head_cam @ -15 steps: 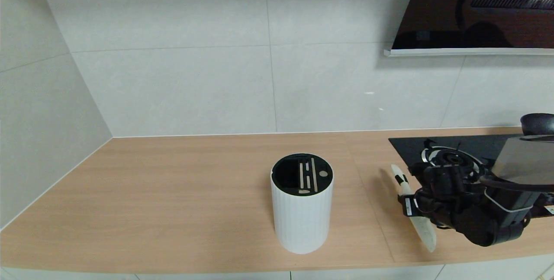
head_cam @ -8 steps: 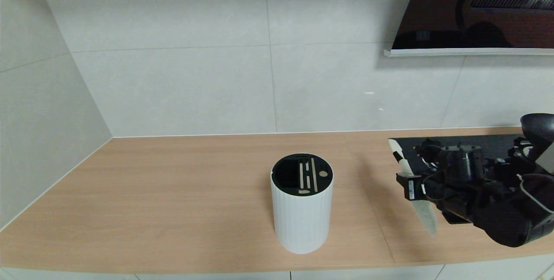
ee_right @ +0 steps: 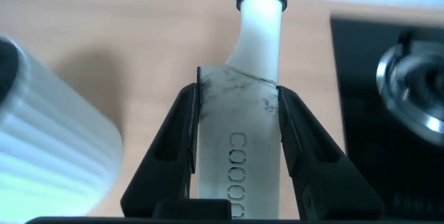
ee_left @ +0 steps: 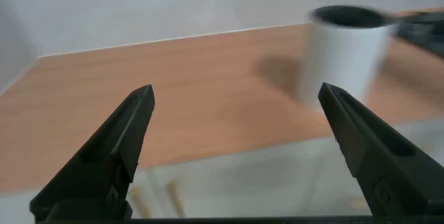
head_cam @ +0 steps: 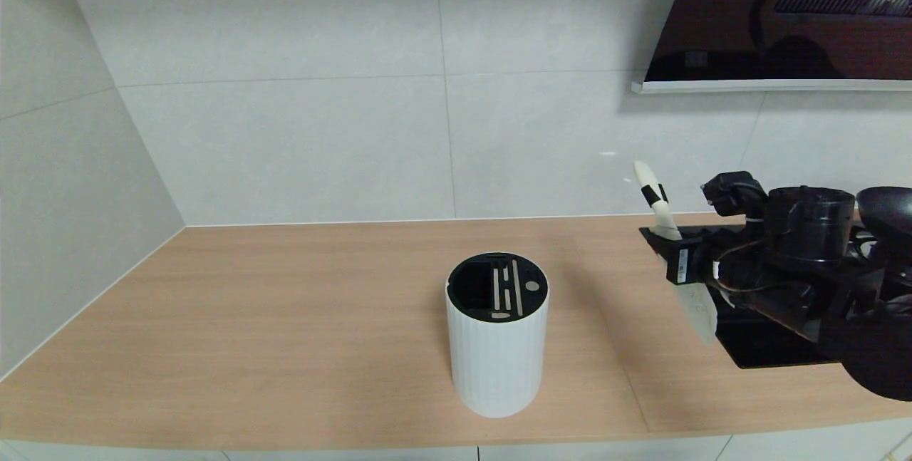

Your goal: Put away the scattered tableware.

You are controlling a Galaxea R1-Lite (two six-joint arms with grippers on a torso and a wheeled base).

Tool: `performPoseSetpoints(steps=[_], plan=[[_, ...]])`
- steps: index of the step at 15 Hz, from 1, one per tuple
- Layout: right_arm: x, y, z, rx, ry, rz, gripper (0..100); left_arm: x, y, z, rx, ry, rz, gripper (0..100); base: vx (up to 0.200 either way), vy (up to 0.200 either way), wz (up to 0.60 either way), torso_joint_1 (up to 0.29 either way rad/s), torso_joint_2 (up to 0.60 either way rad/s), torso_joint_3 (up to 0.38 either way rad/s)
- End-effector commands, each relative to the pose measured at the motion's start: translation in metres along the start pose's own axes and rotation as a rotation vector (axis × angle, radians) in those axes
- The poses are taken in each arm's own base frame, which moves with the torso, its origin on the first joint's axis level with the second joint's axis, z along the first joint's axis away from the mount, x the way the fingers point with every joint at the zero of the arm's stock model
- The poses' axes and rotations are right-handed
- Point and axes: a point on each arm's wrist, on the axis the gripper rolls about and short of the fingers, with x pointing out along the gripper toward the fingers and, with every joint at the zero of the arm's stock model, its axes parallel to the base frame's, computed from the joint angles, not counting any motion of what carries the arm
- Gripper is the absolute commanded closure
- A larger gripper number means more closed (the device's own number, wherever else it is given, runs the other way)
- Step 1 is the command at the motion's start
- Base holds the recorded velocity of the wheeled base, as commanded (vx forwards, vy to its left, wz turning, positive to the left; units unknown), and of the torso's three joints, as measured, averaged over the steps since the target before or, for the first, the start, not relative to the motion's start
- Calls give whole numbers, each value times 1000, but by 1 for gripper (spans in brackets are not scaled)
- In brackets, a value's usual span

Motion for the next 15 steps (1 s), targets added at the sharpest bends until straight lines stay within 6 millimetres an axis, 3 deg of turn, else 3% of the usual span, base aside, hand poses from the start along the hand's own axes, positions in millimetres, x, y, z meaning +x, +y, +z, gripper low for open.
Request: performPoseSetpoints(steps=[1, 2, 3, 5, 8, 11, 15], plan=[[-1, 12, 20, -2, -57, 37, 100, 31, 6, 60, -57, 101, -161, 0, 0, 0, 0, 0, 0, 0], [-1, 23, 30, -7, -64, 70, 100, 54, 11, 88, -76, 135, -254, 0, 0, 0, 0, 0, 0, 0], [0, 30, 36, -12, -66, 90, 100, 74, 15, 101, -91, 170, -303, 0, 0, 0, 0, 0, 0, 0], [-6, 49, 39, -21, -75, 146, 100, 109, 12, 110, -114, 252, -428, 0, 0, 0, 0, 0, 0, 0], [-25, 82, 42, -35, -96, 236, 100, 165, -7, 101, -227, 362, -575, 0, 0, 0, 0, 0, 0, 0], [-34, 97, 44, -39, -107, 254, 100, 215, -31, 80, -319, 389, -653, 0, 0, 0, 0, 0, 0, 0], [-45, 116, 41, -43, -104, 314, 100, 241, -54, 73, -541, 324, -727, 0, 0, 0, 0, 0, 0, 0]])
